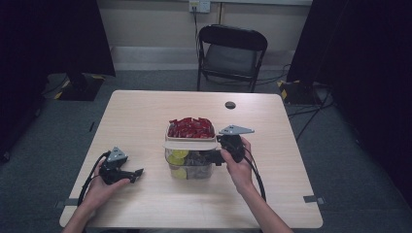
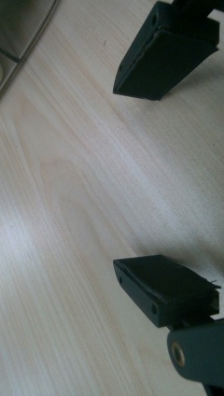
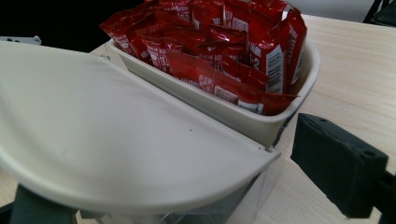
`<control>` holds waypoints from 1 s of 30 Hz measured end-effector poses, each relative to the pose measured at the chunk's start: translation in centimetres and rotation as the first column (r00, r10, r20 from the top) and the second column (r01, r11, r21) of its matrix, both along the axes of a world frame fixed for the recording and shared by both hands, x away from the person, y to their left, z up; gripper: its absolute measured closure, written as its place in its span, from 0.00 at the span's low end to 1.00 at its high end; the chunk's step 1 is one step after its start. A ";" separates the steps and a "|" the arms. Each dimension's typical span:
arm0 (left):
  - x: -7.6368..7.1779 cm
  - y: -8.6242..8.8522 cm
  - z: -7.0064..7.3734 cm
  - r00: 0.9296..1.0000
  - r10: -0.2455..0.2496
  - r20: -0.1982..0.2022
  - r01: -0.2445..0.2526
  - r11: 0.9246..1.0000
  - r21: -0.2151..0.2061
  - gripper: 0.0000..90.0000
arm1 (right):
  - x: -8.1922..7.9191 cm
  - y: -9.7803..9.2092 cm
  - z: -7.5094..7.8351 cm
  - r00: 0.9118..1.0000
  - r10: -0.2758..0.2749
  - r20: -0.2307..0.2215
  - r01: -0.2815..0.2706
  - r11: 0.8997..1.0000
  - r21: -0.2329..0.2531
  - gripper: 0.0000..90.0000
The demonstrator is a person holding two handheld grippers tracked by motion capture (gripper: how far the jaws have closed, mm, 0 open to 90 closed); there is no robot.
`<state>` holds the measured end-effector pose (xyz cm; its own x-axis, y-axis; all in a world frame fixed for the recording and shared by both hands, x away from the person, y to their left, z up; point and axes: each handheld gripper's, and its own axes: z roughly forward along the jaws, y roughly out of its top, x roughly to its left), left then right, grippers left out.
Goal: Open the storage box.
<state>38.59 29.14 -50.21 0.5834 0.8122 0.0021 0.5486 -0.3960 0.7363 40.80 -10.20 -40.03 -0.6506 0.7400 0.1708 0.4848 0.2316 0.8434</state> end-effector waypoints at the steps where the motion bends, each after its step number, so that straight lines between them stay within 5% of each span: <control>1: 0.0 0.0 0.0 1.000 0.000 0.000 0.000 1.000 0.000 0.15 | 0.1 0.1 0.0 1.000 0.000 -0.002 0.000 1.000 0.002 0.15; 30: 0.1 0.0 0.0 1.000 -0.002 0.000 0.002 1.000 0.000 0.15 | 2.2 -0.5 0.2 1.000 -0.018 -0.007 0.018 0.999 0.051 0.14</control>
<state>38.67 29.13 -50.21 0.5847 0.8112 0.0021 0.5479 -0.3969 0.7364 43.05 -10.75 -39.81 -0.6358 0.7419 0.2127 0.4941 0.1796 0.8507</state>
